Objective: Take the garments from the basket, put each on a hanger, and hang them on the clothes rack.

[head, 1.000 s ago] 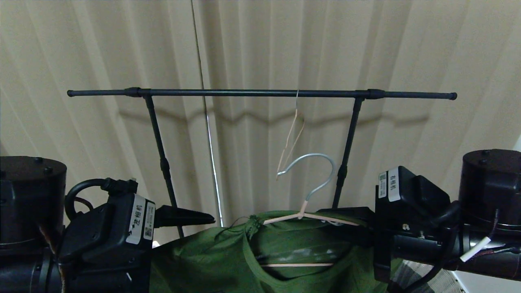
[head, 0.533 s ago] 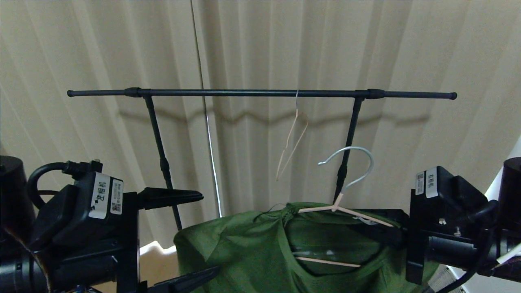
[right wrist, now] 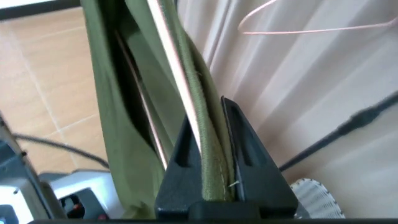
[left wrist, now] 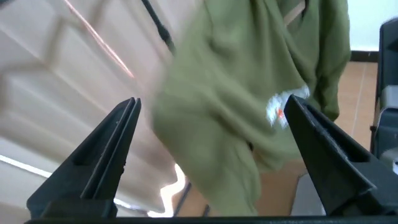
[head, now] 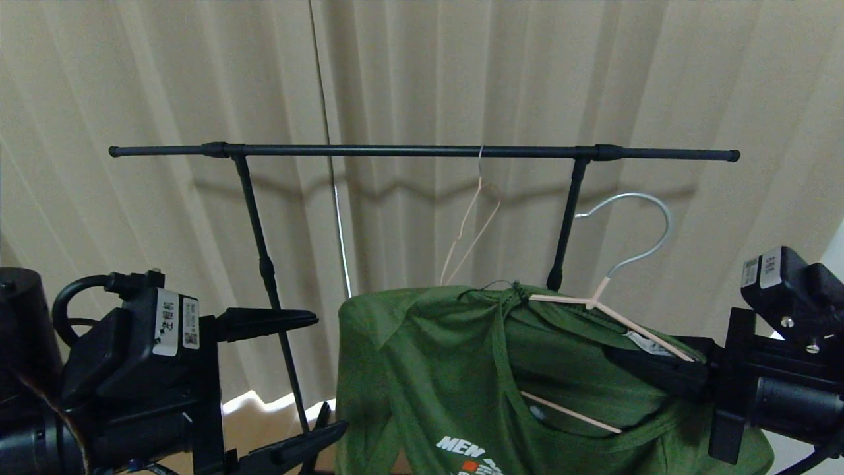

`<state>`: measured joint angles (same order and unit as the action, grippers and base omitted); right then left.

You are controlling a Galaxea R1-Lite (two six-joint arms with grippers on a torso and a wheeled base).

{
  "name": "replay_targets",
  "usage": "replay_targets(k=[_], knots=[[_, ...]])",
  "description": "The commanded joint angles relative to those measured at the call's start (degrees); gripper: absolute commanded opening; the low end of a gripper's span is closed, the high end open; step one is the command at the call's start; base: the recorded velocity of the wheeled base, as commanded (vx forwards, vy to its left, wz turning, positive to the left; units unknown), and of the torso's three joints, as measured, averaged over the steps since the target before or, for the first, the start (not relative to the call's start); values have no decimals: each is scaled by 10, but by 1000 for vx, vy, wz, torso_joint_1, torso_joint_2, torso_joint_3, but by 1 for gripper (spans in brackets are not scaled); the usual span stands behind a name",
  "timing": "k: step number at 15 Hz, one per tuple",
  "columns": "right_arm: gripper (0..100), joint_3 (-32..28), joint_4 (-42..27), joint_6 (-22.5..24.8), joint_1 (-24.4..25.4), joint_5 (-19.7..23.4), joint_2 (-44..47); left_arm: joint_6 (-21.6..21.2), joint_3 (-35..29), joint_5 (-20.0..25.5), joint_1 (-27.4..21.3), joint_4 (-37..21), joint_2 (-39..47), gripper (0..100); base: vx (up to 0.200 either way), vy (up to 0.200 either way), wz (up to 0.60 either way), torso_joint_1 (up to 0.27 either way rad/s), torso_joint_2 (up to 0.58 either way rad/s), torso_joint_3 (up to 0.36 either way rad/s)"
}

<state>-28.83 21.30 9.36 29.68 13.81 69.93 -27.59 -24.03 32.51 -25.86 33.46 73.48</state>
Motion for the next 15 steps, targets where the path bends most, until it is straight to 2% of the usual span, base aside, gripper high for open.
replay_targets(k=[1, 3, 5, 6, 10, 15], knots=[[0, -3, 1, -1, 0, 0, -9, -3, 6, -10, 12, 0, 23, 100, 0, 0, 0, 0, 0, 0], [0, -1, 1, -1, 1, 0, -10, -33, 6, -49, 31, 1, 59, 100, 0, 0, 0, 0, 0, 0], [0, -3, 1, -1, 1, 0, -10, -58, 10, -64, 39, 13, 87, 100, 0, 0, 0, 0, 0, 0], [0, 2, 1, -1, 2, 0, -12, -64, 16, -68, 39, 44, 103, 100, 0, 0, 0, 0, 0, 0], [0, 20, 0, 0, 3, -1, -28, -59, 34, -70, 42, 115, 142, 100, 0, 0, 0, 0, 0, 0], [0, 24, 0, 0, 39, 0, -43, -60, 23, -70, 39, 119, 161, 100, 0, 0, 0, 0, 0, 0]])
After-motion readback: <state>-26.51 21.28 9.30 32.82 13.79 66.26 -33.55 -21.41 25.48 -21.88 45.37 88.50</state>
